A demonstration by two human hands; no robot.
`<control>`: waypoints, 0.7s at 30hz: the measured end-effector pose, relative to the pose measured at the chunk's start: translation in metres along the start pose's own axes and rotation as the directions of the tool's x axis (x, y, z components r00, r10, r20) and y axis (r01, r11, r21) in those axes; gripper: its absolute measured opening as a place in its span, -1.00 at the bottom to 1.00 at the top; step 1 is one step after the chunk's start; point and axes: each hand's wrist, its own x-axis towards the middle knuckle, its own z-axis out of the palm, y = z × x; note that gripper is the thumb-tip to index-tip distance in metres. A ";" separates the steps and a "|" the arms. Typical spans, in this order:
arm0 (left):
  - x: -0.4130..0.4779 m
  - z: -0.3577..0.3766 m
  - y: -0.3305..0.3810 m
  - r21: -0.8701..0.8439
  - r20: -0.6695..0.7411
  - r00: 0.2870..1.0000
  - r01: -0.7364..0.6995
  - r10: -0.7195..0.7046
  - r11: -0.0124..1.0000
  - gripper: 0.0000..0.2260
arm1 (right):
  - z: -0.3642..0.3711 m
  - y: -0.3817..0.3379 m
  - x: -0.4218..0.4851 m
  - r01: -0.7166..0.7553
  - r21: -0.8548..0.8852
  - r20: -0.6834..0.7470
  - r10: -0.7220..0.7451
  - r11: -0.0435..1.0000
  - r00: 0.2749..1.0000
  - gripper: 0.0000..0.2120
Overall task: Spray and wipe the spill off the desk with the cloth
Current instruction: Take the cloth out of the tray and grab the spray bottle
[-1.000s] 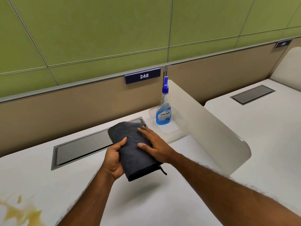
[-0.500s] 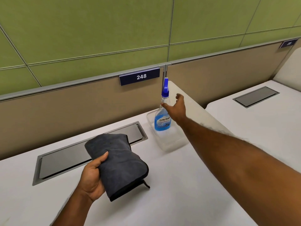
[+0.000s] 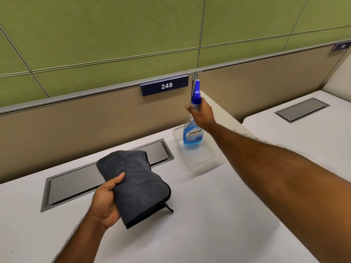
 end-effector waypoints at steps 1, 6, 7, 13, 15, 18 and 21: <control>-0.002 0.001 0.002 0.003 0.001 1.000 -0.003 0.003 1.000 -0.65 | -0.006 -0.009 0.000 0.027 0.010 -0.019 -0.027 1.000 0.999 -0.63; -0.014 0.005 0.012 0.009 0.017 1.000 -0.025 0.025 1.000 -0.62 | -0.042 -0.062 -0.017 0.173 0.085 -0.055 -0.168 0.981 0.984 -0.52; -0.016 0.008 0.014 0.020 0.017 1.000 -0.026 0.026 0.999 -0.61 | -0.048 -0.070 -0.023 0.184 0.096 -0.052 -0.180 0.978 0.982 -0.49; -0.040 0.017 0.028 0.071 0.032 0.999 -0.046 0.043 0.996 -0.65 | -0.062 -0.097 -0.096 0.132 0.231 -0.027 -0.129 0.964 0.991 -0.70; -0.046 0.016 0.035 0.091 0.027 0.998 -0.060 0.058 0.994 -0.64 | -0.061 -0.098 -0.131 0.097 0.273 0.066 -0.119 0.957 0.991 -0.71; -0.055 0.011 0.044 0.127 0.030 0.996 -0.082 0.079 0.989 -0.71 | -0.063 -0.100 -0.185 0.086 0.354 0.225 -0.173 0.931 0.959 -0.63; -0.062 -0.003 0.049 0.151 0.039 0.995 -0.092 0.088 0.984 -0.76 | -0.059 -0.097 -0.235 0.025 0.362 0.437 -0.194 0.932 0.879 -0.67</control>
